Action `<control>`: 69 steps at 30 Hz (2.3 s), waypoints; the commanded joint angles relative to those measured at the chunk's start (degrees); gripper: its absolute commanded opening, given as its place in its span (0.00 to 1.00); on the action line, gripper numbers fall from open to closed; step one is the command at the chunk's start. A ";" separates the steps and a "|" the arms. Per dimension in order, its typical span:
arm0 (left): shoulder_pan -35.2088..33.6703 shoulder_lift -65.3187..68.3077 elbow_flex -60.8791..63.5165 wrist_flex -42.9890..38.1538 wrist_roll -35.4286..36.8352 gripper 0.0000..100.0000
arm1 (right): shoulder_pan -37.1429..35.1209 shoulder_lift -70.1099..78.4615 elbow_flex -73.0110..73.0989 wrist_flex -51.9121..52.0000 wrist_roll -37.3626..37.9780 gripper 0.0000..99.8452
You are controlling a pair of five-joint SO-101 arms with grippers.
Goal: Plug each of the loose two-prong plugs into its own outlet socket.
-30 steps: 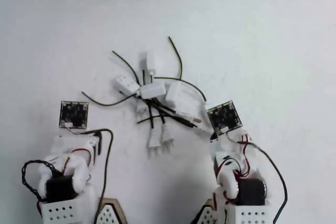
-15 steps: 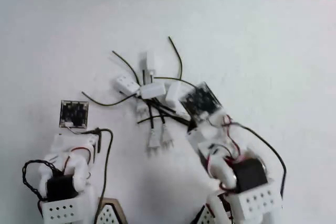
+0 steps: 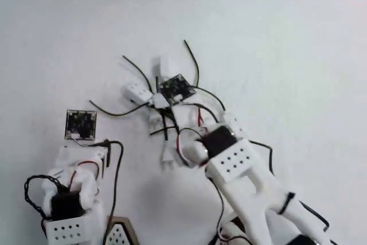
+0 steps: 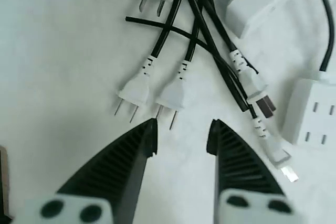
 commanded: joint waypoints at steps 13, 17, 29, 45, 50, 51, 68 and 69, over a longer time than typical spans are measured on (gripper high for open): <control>-0.48 -0.57 1.14 -2.46 -0.44 0.19 | -1.19 18.42 -2.64 -12.18 -1.76 0.16; -0.48 -0.57 1.14 -2.37 -0.53 0.19 | -0.92 21.23 -2.73 -15.08 -1.41 0.15; -0.75 -0.57 1.14 -2.29 -0.53 0.19 | 3.12 31.08 -10.64 -9.98 -1.67 0.14; -0.75 -0.57 1.14 -2.29 -0.53 0.19 | 1.10 40.31 -15.65 -3.74 -1.32 0.07; -0.75 -0.57 1.23 -2.29 -0.53 0.19 | 0.57 39.60 -16.09 -1.80 -1.14 0.01; -0.75 -0.57 1.23 -2.29 -0.53 0.19 | 0.57 39.25 -16.09 -1.63 -1.05 0.02; -0.75 -0.57 1.23 -2.55 -0.53 0.19 | 1.01 -0.40 -16.18 15.78 9.85 0.02; -0.75 -0.57 1.23 -2.55 -0.53 0.19 | 1.45 -3.03 -16.26 16.22 10.37 0.02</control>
